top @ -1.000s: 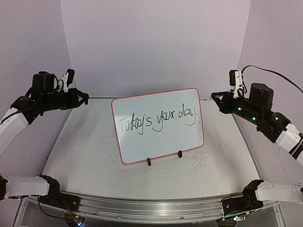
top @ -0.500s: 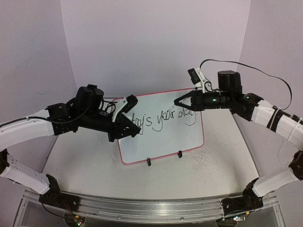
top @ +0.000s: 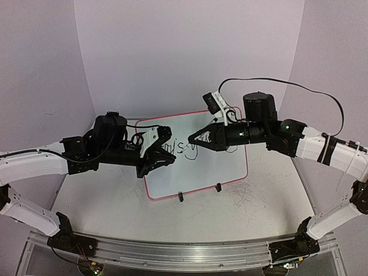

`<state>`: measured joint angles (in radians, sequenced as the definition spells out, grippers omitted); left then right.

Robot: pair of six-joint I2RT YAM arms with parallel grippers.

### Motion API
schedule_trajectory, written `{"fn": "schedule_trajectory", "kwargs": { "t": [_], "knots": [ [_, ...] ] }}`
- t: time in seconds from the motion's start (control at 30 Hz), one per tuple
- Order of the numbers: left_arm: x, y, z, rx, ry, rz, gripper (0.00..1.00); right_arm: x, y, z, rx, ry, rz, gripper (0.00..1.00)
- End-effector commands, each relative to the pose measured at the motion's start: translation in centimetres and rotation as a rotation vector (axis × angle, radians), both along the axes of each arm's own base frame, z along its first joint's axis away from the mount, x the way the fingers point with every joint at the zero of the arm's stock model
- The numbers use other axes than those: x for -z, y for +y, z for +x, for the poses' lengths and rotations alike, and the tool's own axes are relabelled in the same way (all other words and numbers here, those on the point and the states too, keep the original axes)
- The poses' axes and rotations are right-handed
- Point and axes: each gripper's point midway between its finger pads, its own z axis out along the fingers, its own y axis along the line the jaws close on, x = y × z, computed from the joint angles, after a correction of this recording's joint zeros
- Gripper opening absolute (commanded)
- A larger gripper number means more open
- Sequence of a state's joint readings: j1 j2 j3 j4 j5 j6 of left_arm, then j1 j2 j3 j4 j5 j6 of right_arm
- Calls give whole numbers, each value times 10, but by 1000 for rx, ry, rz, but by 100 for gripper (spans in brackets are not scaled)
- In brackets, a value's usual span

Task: Write a sentence on the whiteboard
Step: Insert the whiteboard marker without the cap into the pen cap.

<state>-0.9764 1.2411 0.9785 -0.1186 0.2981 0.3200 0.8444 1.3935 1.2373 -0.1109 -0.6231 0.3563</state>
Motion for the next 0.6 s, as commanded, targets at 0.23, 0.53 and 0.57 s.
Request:
{"fn": "schedule_trajectory", "kwargs": {
  "t": [0.23, 0.53, 0.57],
  "knots": [
    [-17, -3, 1, 13, -71, -48, 0, -15, 18, 8, 52, -92, 15, 0],
    [-13, -3, 1, 10, -62, -43, 0, -20, 16, 6, 64, -104, 20, 0],
    [-13, -3, 1, 9, -61, -42, 0, -21, 15, 6, 67, -107, 22, 0]
  ]
}}
